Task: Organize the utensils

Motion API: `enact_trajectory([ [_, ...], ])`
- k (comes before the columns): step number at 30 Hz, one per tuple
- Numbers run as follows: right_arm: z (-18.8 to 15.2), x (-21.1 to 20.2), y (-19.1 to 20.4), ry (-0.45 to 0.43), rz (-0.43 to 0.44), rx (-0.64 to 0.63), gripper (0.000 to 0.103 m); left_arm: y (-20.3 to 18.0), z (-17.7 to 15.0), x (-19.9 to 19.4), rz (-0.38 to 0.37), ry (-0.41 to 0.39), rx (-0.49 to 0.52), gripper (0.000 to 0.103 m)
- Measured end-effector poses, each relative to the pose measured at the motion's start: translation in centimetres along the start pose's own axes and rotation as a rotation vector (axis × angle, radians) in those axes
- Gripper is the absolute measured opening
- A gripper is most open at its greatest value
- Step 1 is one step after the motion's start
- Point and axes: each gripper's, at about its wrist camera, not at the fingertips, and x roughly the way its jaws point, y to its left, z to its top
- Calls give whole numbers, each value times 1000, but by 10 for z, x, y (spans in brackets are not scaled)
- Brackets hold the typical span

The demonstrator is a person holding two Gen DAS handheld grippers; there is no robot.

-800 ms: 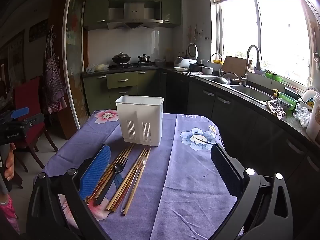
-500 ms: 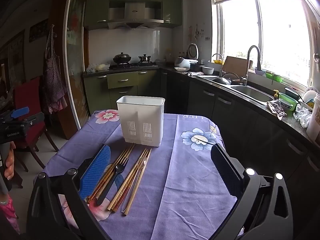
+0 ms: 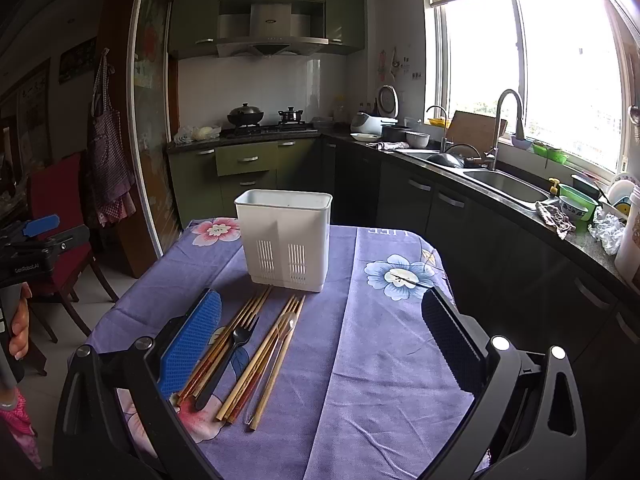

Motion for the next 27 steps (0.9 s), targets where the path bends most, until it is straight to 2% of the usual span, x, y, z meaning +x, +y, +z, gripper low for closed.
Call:
enact_trajectory([
  [27, -9, 10, -2, 7, 10, 3, 99, 4, 0, 1, -2, 11, -2, 97],
])
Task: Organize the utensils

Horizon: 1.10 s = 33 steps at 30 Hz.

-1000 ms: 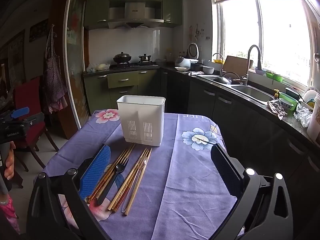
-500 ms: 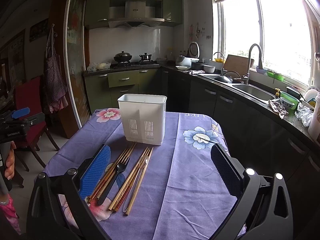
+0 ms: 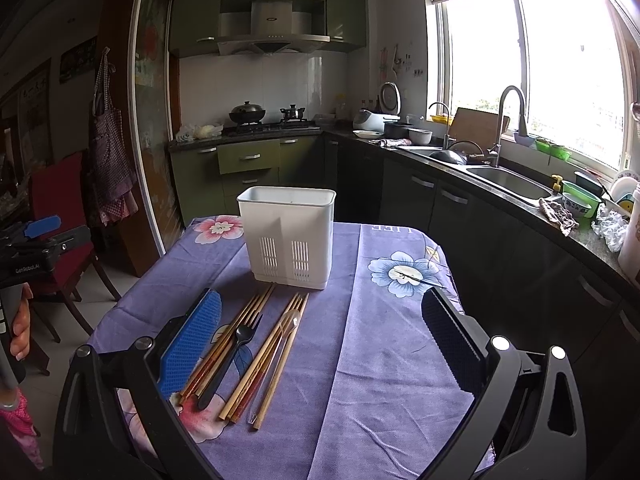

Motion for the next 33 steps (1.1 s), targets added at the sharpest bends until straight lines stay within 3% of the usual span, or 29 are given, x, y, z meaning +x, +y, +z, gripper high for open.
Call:
enact_trajectory([
  [33, -4, 3, 2, 4, 4, 1, 99, -2, -5, 5, -3, 9, 3, 97],
])
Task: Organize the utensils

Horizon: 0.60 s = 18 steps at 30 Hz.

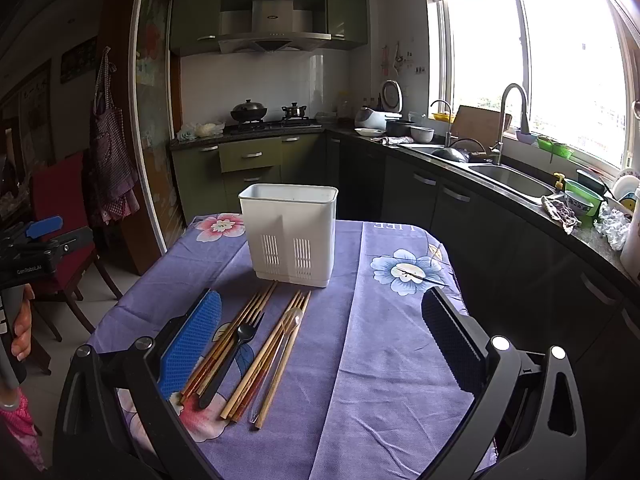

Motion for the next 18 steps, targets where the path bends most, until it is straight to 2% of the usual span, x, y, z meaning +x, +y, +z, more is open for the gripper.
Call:
enact_trajectory([
  [18, 1, 2, -3, 18, 9, 4, 99, -3, 0, 5, -2, 13, 3, 97],
])
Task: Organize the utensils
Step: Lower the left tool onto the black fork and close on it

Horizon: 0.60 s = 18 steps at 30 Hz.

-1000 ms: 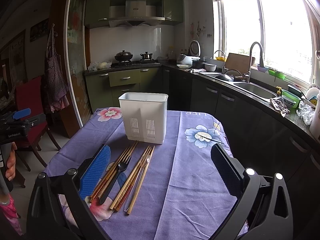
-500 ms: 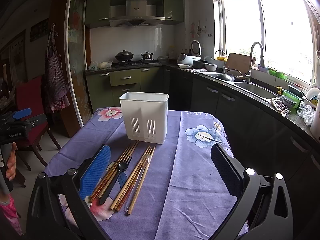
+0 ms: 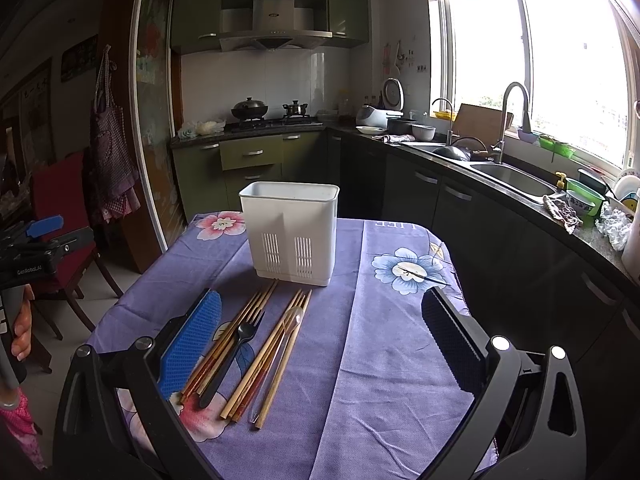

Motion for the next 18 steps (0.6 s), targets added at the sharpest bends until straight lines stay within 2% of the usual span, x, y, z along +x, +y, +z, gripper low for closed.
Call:
enact_trajectory([
  [5, 2, 11, -12, 27, 15, 39, 99, -4, -2, 16, 2, 49, 7, 97],
  [9, 2, 33, -26, 86, 65, 92, 99, -10, -6, 47, -12, 153, 12, 96],
  [11, 2, 50, -28, 143, 91, 83, 99, -18, -10, 69, -26, 233, 29, 95],
  [14, 3, 82, -33, 278, 82, 97, 99, -32, -18, 103, -55, 362, 60, 91],
  [16, 1, 100, -36, 352, 98, 99, 99, -43, -24, 125, -85, 449, 76, 80],
  [18, -1, 115, -37, 395, 73, 73, 99, -53, -29, 140, -129, 520, 80, 73],
])
